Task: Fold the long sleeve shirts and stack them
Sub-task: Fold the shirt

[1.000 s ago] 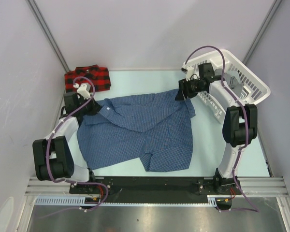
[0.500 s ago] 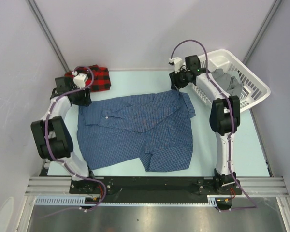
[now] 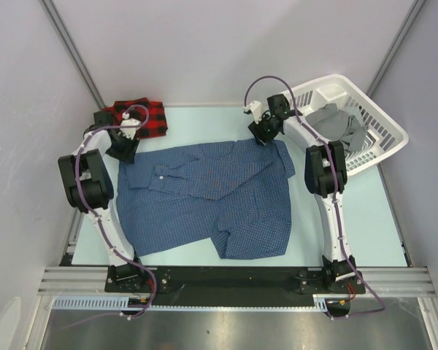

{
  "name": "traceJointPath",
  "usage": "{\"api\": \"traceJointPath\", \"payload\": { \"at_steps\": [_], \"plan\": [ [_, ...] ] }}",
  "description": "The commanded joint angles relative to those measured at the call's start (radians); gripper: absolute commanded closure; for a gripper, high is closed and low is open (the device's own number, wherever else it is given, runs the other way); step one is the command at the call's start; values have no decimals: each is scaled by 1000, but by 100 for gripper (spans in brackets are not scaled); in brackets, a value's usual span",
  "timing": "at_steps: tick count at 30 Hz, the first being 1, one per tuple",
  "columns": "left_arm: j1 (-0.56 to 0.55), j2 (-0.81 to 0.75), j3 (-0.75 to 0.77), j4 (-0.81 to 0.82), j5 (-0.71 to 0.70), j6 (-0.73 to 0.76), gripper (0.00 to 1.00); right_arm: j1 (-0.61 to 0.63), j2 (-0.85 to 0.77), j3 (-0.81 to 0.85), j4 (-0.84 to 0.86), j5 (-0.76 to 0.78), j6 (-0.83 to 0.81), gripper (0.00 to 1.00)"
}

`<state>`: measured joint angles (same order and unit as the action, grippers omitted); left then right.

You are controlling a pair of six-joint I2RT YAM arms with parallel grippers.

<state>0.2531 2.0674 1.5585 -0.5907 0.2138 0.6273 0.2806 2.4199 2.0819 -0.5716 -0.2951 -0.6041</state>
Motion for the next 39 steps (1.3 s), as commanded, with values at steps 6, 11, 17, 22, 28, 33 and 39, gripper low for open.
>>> {"api": "traceJointPath", "payload": {
  "at_steps": [6,11,17,22,28,33,39],
  "plan": [
    [51,54,77,-61,-27,-8,100,-14,44,-5,-1,149,-112,66],
    [93,28,91,-17,-17,-58,100,-21,48,-2,3,195,-122,69],
    [109,-3,84,26,12,-78,98,-21,27,-3,6,205,-100,69],
    [109,-58,55,22,110,-81,55,0,-33,26,-11,150,-46,62],
    [107,-81,23,6,121,-78,43,35,-127,14,-30,61,-23,53],
    [103,-29,43,2,55,-71,41,62,-101,-3,-45,47,-48,53],
    [89,13,57,-37,28,-69,46,57,-48,-35,-57,71,-92,55]
  ]
}}
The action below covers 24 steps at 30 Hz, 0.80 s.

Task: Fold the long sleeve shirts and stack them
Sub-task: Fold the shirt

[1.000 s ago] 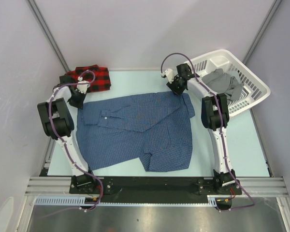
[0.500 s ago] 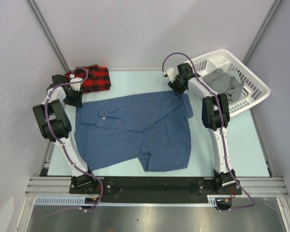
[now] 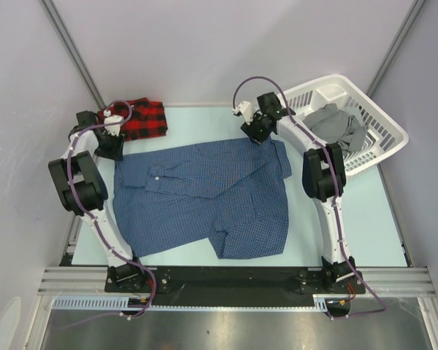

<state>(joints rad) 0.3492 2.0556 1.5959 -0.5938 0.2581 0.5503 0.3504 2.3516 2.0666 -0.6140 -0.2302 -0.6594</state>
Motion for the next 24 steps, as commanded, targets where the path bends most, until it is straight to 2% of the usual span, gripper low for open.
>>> {"api": "traceJointPath", "payload": {
  "at_steps": [1,3,4,8,12,15,17,18,19,20,21,23,24],
  "plan": [
    [-9,32,19,-46,-10,7,53,-13,26,-26,-13,14,-43,56],
    [-19,46,28,-58,-3,-1,65,-25,43,-39,-3,43,-58,58],
    [-22,67,35,-67,-3,-3,78,-28,63,-36,2,57,-62,58],
    [-44,130,96,-72,-13,-50,99,-51,126,12,11,101,-63,58],
    [-50,230,263,-70,-42,-111,100,-67,199,134,5,157,-65,58],
    [-56,261,334,-61,-68,-118,100,-70,230,196,-12,170,-48,58],
    [-58,252,342,-57,-71,-113,99,-68,195,205,-16,149,-34,57],
    [-55,217,329,-58,-48,-115,94,-68,175,198,-29,134,-34,56],
    [-52,186,308,-55,-16,-101,75,-65,141,167,-38,112,-32,55],
    [-47,149,277,-51,56,-92,65,-62,106,136,-43,77,-26,54],
    [-47,47,192,-32,79,-79,52,-59,19,107,-49,57,-22,51],
    [-46,-67,94,-24,183,-23,42,-53,-78,2,-78,-31,-19,45],
    [-47,-122,-6,-38,213,9,33,-50,-195,-40,-95,-62,-14,37]
  ]
}}
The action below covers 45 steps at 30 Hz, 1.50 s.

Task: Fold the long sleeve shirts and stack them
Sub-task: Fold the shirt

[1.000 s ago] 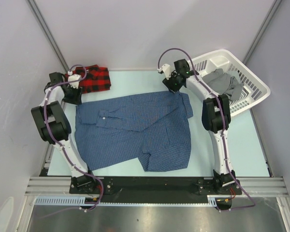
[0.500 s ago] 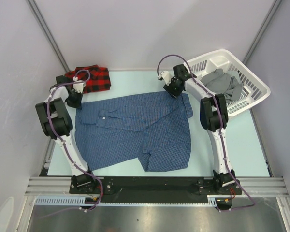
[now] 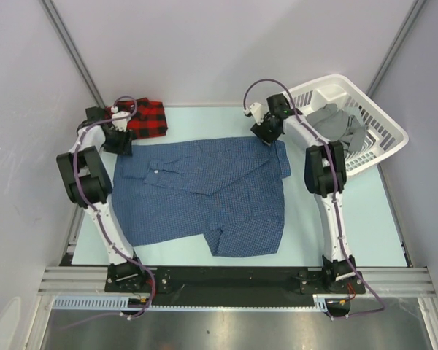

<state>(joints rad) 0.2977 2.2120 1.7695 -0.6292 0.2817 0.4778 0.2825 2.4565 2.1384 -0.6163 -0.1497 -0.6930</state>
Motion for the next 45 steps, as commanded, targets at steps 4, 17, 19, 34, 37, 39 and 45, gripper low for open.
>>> {"api": "traceJointPath", "payload": {
  "at_steps": [4,17,19,34,37,39,45],
  "plan": [
    [8,-571,-389,-165,290,298,30,24,-592,-343,-203,-307,-29,13],
    [-20,-1133,-1063,-443,235,746,32,343,-1347,-1244,-364,-331,-235,15],
    [-23,-1190,-1105,-454,209,790,32,433,-1373,-1325,-321,-304,-189,19],
    [-23,-1218,-1286,-319,-52,943,34,573,-1269,-1471,-57,-176,-129,41],
    [-25,-1187,-1283,-302,-75,953,37,603,-1243,-1494,-17,-157,-126,46],
    [-23,-1177,-1279,-311,-84,979,38,613,-1222,-1505,15,-140,-117,48],
    [-26,-1212,-1308,-363,-61,1070,58,616,-1150,-1485,20,-108,-90,94]
  ]
}}
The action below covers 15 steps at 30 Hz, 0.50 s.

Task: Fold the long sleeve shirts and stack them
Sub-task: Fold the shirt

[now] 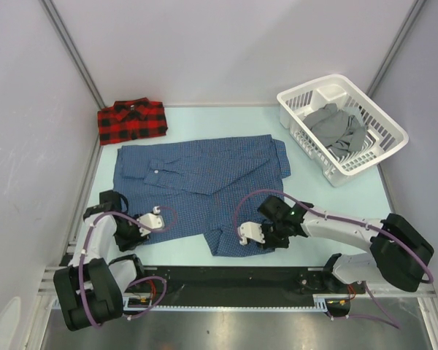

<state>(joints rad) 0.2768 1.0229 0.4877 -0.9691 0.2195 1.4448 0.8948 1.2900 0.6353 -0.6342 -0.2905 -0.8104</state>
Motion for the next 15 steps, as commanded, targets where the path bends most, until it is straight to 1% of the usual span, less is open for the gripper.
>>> {"api": "traceJointPath", "payload": {
  "at_steps": [1,2,3,5,7,9,12,15],
  "plan": [
    [-5,-24,-26,-26,4,108,63,6,8,23,31,34,31,100],
    [-5,-23,-23,-31,10,106,69,4,0,32,24,34,40,100],
    [-5,-23,-6,-42,24,104,78,1,-12,47,8,34,48,100],
    [-5,-26,18,-48,44,82,83,-10,-53,70,-24,27,59,100],
    [-5,-24,69,-68,78,51,91,-48,-99,115,-47,16,71,100],
    [-5,-15,121,-101,95,39,96,-94,-121,148,-88,-9,71,100],
    [-2,-23,167,-128,103,42,100,-152,-150,216,-148,-35,73,100],
    [-1,-12,210,-144,107,29,100,-191,-156,283,-185,-62,66,100]
  ]
}}
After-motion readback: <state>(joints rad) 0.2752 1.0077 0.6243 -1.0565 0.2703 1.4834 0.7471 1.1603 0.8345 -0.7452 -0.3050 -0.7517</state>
